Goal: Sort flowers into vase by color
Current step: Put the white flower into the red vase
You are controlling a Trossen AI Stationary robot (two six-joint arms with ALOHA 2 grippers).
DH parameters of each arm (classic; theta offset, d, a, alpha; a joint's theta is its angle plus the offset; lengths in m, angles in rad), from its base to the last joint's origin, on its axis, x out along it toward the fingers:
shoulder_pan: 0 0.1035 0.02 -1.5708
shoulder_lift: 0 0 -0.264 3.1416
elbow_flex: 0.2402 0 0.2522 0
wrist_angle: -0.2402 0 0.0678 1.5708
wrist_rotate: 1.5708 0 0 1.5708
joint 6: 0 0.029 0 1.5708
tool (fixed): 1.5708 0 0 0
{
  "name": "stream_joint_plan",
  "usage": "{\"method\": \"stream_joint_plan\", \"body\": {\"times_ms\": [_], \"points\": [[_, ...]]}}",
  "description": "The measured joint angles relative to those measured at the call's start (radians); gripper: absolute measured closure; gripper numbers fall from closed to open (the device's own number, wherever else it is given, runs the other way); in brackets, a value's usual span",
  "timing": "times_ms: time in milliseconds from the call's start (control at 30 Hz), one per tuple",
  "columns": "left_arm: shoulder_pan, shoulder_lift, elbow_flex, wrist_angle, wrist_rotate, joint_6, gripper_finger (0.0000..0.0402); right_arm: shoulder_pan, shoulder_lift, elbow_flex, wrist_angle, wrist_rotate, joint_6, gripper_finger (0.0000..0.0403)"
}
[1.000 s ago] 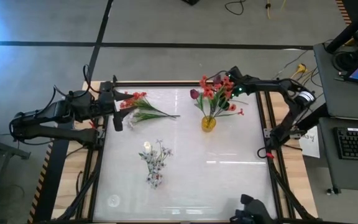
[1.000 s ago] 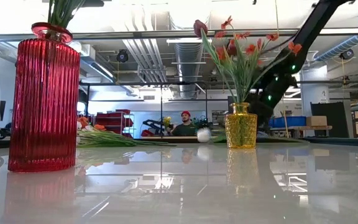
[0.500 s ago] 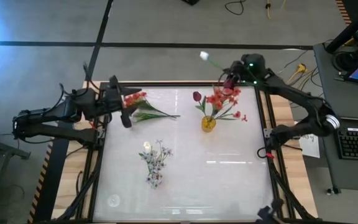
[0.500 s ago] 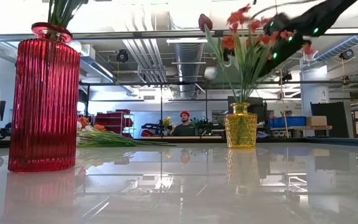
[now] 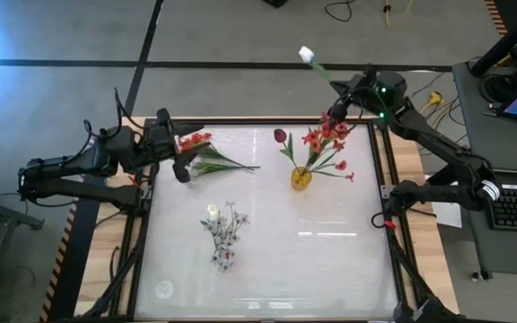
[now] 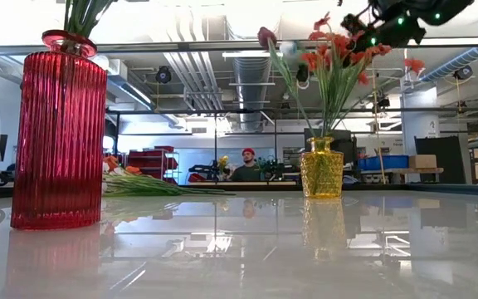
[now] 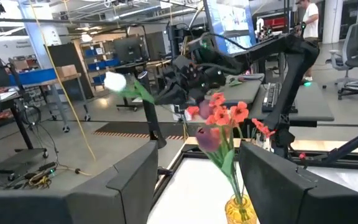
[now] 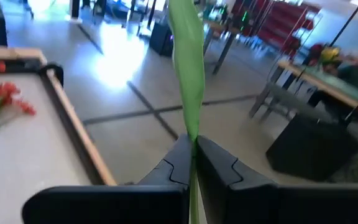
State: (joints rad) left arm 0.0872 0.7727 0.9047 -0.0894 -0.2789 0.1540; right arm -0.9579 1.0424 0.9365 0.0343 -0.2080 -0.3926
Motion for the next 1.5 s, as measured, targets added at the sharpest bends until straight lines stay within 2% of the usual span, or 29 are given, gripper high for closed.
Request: {"method": "stream_joint_plan", "body": {"times_ms": [233,467,667,867,967,1067,1333,1500], "points": [[0.0,0.008,0.0,0.02,0.01,-0.008,0.0194,0.0,0.026,0.206,-0.061,-0.001,-0.002,0.0393],[0.0,0.045,0.0,0.159,0.147,0.103,0.0194,0.066,0.047,0.431,-0.203,-0.054,0.055,0.0393],[0.0,0.073,0.0,0.266,0.274,0.195,0.0194,0.225,0.049,0.562,-0.211,-0.053,0.16,0.0393],[0.0,0.113,0.0,0.343,0.344,0.052,0.0194,0.406,0.045,0.634,-0.228,-0.065,0.276,0.0394],[-0.002,0.148,0.0,0.352,0.377,0.026,0.0194,0.498,0.044,0.637,-0.259,-0.112,0.306,0.0394],[-0.002,0.2,0.0,0.398,0.379,0.008,0.0194,0.601,0.045,0.637,-0.296,-0.113,0.325,0.0394],[-0.007,0.328,0.0,0.664,0.408,-0.018,0.0194,0.884,0.051,0.637,-0.298,0.016,0.357,0.0394],[-0.01,0.393,0.001,0.826,0.493,-0.056,0.0194,1.007,0.081,0.637,-0.299,0.111,0.369,0.0394]]}}
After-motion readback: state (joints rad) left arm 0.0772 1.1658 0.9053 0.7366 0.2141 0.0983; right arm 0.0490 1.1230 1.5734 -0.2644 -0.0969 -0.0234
